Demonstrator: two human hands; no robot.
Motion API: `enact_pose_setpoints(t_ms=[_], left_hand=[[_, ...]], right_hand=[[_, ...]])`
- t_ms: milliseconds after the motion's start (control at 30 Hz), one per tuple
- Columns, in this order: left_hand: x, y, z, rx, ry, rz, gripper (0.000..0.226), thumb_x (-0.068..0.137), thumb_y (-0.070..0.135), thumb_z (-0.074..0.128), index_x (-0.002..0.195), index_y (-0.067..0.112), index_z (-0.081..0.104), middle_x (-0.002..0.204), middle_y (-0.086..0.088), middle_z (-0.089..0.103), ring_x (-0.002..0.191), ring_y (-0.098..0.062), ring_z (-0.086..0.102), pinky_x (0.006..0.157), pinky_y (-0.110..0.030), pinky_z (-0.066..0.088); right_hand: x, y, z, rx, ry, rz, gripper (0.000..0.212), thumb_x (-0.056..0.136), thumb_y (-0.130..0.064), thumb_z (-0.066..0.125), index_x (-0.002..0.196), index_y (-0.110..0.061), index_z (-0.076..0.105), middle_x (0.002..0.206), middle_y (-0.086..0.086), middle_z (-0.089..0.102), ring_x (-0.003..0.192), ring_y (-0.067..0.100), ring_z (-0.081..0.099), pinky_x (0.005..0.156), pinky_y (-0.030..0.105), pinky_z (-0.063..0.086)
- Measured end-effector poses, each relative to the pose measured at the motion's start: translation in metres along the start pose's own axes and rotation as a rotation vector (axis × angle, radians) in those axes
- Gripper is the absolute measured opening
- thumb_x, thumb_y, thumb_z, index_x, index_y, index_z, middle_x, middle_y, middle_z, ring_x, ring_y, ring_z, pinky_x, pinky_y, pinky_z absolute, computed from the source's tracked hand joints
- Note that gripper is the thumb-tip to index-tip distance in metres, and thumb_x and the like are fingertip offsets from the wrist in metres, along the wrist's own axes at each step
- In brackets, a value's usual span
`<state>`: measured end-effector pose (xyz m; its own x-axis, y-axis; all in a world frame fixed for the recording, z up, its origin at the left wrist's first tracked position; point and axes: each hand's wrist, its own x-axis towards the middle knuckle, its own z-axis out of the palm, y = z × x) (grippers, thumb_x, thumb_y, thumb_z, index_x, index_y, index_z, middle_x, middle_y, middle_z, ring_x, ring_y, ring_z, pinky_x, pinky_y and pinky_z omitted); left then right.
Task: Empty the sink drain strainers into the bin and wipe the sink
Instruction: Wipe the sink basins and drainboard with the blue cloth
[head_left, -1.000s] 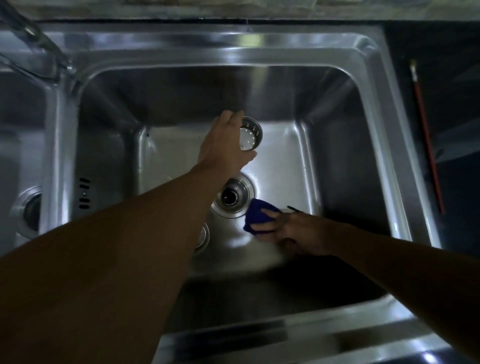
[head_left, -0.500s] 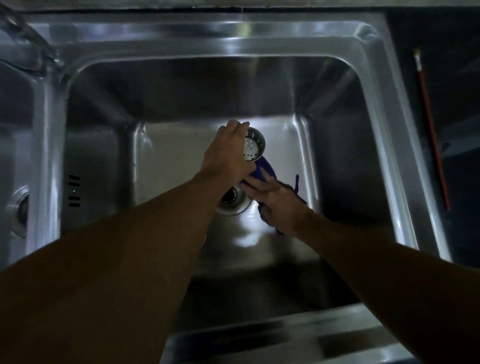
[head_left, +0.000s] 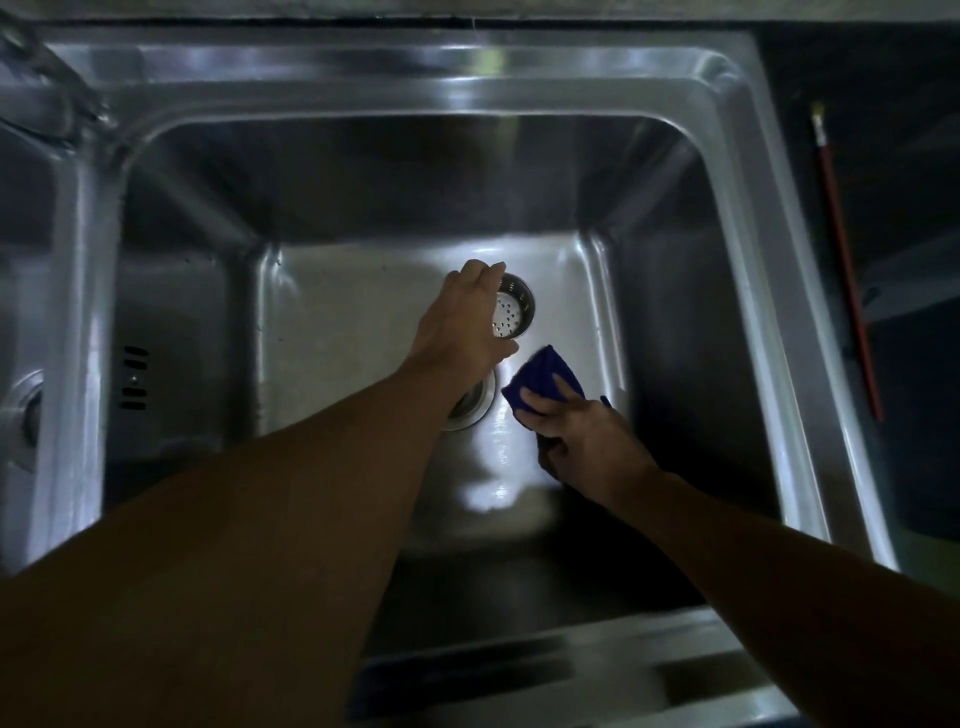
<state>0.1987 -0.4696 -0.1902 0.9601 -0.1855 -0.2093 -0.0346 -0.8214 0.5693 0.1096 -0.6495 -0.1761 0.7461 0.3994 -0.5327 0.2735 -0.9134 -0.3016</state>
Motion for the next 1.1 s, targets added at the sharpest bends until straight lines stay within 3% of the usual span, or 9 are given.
enact_pose_setpoints(t_ms=[200, 333, 433, 533, 667, 800, 900, 1033, 1100], left_hand=[[-0.001, 0.001, 0.002, -0.042, -0.028, -0.015, 0.099, 0.073, 0.038, 0.086, 0.153, 0.017, 0.032, 0.147, 0.002, 0.038, 0.136, -0.02, 0.034, 0.107, -0.037, 0.04], [-0.012, -0.005, -0.011, -0.114, -0.069, -0.04, 0.112, 0.069, 0.051, 0.085, 0.157, 0.024, 0.021, 0.161, 0.007, 0.025, 0.145, -0.017, 0.025, 0.111, -0.037, 0.032], [-0.027, -0.023, -0.038, 0.03, -0.001, -0.054, 0.097, 0.081, 0.06, 0.07, 0.157, 0.021, 0.023, 0.163, 0.001, 0.025, 0.147, -0.023, 0.026, 0.117, -0.04, 0.029], [-0.051, -0.052, -0.079, 0.207, 0.066, -0.054, 0.072, 0.094, 0.048, 0.056, 0.152, 0.012, 0.035, 0.158, -0.01, 0.036, 0.143, -0.031, 0.035, 0.119, -0.041, 0.027], [-0.098, -0.089, -0.137, 0.458, 0.147, -0.016, 0.057, 0.091, 0.026, 0.061, 0.141, 0.003, 0.049, 0.149, -0.021, 0.046, 0.139, -0.038, 0.039, 0.121, -0.048, 0.02], [-0.131, -0.084, -0.165, 0.621, 0.165, 0.129, 0.052, 0.088, 0.015, 0.056, 0.139, 0.002, 0.052, 0.151, -0.02, 0.044, 0.144, -0.038, 0.034, 0.124, -0.052, 0.013], [-0.153, -0.08, -0.171, 0.63, 0.167, 0.07, 0.054, 0.091, 0.014, 0.05, 0.143, -0.001, 0.046, 0.152, -0.022, 0.041, 0.146, -0.039, 0.031, 0.123, -0.051, 0.016], [-0.17, -0.085, -0.173, 0.623, 0.093, 0.027, 0.054, 0.096, 0.018, 0.046, 0.147, 0.0, 0.041, 0.158, -0.022, 0.032, 0.15, -0.035, 0.024, 0.125, -0.047, 0.01], [-0.166, -0.084, -0.173, 0.608, 0.095, 0.007, 0.055, 0.098, 0.022, 0.043, 0.149, 0.002, 0.039, 0.159, -0.02, 0.03, 0.151, -0.033, 0.021, 0.126, -0.046, 0.009]], right_hand=[[-0.017, 0.009, -0.007, -0.015, -0.059, 0.025, 0.053, 0.096, -0.013, 0.044, 0.147, -0.03, 0.047, 0.161, -0.015, 0.028, 0.153, 0.023, 0.017, 0.116, 0.04, 0.034], [-0.021, 0.004, -0.012, -0.065, -0.096, 0.011, 0.056, 0.098, -0.013, 0.044, 0.152, -0.029, 0.039, 0.164, -0.012, 0.021, 0.154, 0.026, 0.013, 0.119, 0.039, 0.029], [-0.024, 0.004, -0.018, -0.125, -0.2, -0.044, 0.063, 0.096, -0.012, 0.047, 0.155, -0.028, 0.03, 0.166, -0.009, 0.011, 0.155, 0.027, 0.006, 0.119, 0.042, 0.029], [-0.022, -0.007, -0.017, -0.327, -0.429, -0.291, 0.068, 0.098, -0.013, 0.045, 0.158, -0.029, 0.017, 0.167, -0.011, 0.002, 0.155, 0.025, -0.001, 0.119, 0.043, 0.027], [-0.009, -0.052, -0.006, -0.381, -0.5, -0.602, 0.065, 0.098, -0.007, 0.043, 0.157, -0.024, 0.024, 0.166, -0.009, 0.01, 0.155, 0.026, -0.004, 0.123, 0.037, 0.017], [-0.006, -0.07, 0.002, -0.427, -0.58, -0.67, 0.065, 0.097, -0.002, 0.043, 0.157, -0.024, 0.026, 0.166, -0.01, 0.012, 0.155, 0.022, -0.006, 0.125, 0.036, 0.007], [-0.015, -0.045, -0.002, -0.339, -0.63, -0.629, 0.056, 0.098, -0.004, 0.044, 0.152, -0.019, 0.037, 0.164, -0.006, 0.02, 0.155, 0.018, 0.0, 0.118, 0.017, -0.009], [-0.02, -0.017, -0.002, -0.371, -0.613, -0.572, 0.058, 0.099, -0.001, 0.04, 0.151, -0.027, 0.04, 0.163, -0.015, 0.02, 0.155, 0.016, 0.001, 0.118, 0.025, 0.016], [-0.016, -0.02, 0.002, -0.334, -0.583, -0.565, 0.053, 0.102, -0.004, 0.041, 0.149, -0.027, 0.043, 0.162, -0.014, 0.023, 0.155, 0.019, 0.005, 0.118, 0.028, 0.018]])
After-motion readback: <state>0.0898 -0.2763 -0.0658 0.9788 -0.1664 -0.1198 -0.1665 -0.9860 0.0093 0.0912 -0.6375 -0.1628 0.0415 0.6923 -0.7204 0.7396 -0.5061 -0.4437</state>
